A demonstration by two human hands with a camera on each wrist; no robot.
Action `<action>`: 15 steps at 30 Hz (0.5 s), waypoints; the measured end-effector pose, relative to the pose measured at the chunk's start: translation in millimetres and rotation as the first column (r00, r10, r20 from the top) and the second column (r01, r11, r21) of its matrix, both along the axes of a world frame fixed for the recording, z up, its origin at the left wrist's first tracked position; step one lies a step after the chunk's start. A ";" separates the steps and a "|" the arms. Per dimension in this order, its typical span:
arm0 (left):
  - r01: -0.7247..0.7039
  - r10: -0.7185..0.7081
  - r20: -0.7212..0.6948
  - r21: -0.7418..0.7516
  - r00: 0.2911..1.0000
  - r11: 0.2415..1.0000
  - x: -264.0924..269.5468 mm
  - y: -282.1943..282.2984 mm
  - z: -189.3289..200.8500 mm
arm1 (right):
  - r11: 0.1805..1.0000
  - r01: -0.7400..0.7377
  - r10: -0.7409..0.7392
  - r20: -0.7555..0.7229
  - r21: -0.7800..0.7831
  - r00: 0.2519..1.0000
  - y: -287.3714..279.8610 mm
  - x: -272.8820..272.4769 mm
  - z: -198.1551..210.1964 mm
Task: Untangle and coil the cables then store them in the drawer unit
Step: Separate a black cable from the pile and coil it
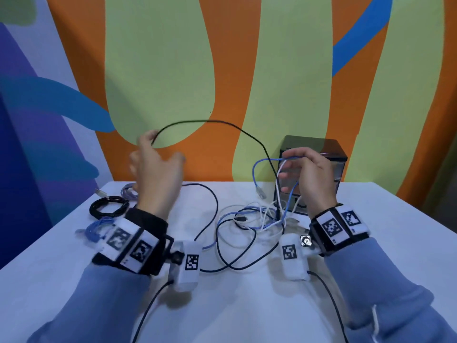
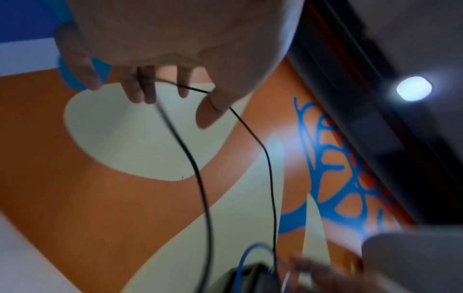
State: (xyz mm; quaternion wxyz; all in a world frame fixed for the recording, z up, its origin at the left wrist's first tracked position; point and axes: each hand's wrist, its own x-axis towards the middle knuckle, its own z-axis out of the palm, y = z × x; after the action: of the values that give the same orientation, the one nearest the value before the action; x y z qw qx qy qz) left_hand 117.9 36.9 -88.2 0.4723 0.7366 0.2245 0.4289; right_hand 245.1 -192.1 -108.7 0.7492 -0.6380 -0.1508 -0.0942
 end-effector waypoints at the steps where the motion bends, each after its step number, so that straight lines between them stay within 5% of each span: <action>1: -0.014 0.032 -0.104 0.170 0.994 0.985 -1.4 -9.6 -1.5 | 1.000 -0.017 0.017 0.012 -0.006 1.000 2.6 -2.2 0.7; 4: 0.041 0.016 -0.095 0.566 0.995 0.823 -2.8 -31.7 -4.8 | 0.997 -0.073 0.074 0.036 -0.036 0.997 8.7 -10.1 1.6; 8: 0.302 -0.150 -0.266 0.757 0.952 0.580 3.5 -39.0 -16.0 | 0.983 -0.150 0.155 0.050 -0.102 0.987 14.3 -19.6 3.5; 11: 0.455 -0.186 -0.443 0.644 0.877 0.615 11.1 -37.9 -20.5 | 0.978 -0.151 0.164 0.087 -0.142 0.983 15.4 -21.9 2.6; 15: 0.300 -0.257 -0.159 0.593 0.953 0.747 14.9 -28.1 -17.6 | 0.980 -0.048 0.082 0.172 -0.195 0.982 9.8 -13.7 -2.5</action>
State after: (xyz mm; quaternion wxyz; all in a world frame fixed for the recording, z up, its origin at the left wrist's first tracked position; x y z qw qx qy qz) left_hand 132.8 8.8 -105.9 0.2597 0.8883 -0.0230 0.3781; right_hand 231.4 -182.4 -111.1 0.6709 -0.6903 -0.2467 -0.1118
